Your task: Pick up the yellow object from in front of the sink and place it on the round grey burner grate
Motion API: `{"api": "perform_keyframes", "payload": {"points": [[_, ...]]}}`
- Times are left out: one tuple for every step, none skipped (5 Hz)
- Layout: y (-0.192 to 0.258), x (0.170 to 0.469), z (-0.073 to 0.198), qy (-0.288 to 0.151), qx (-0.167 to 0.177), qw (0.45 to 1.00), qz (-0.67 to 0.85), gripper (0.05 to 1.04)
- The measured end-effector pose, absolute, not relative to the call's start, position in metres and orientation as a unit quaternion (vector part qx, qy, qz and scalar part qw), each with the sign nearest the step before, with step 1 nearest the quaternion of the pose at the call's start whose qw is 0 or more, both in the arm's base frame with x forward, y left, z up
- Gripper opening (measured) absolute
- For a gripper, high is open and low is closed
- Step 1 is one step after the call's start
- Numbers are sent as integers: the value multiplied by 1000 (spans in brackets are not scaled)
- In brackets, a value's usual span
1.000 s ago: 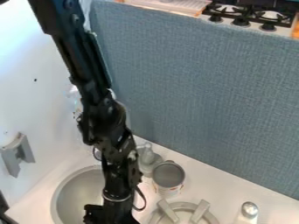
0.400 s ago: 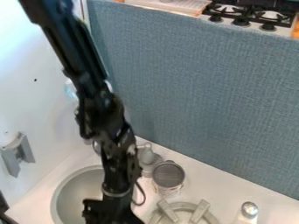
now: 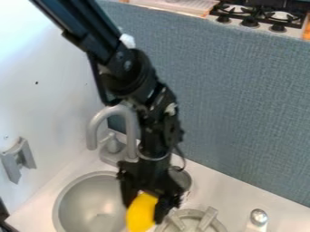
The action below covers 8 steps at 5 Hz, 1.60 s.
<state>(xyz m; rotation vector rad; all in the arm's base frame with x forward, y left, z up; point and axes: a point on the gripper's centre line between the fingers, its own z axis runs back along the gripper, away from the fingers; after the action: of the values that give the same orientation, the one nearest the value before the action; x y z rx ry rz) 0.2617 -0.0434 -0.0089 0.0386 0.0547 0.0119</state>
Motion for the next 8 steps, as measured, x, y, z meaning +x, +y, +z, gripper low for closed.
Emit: {"api": "perform_keyframes", "payload": {"points": [[-67,287,-11,1,-5,1000,-3,869],[-79,300,-34,21,-21,1000,-2,869],[-92,301,-45,40,-15,999,-8,869],[-102,294,-59,65,-7,998,-15,869],[-111,293,-68,81,-17,996,-21,869],[-117,292,-71,98,-15,994,-34,869],[-115,292,-70,100,-10,995,-27,907],[-111,289,-70,108,8,994,-24,1008]]}}
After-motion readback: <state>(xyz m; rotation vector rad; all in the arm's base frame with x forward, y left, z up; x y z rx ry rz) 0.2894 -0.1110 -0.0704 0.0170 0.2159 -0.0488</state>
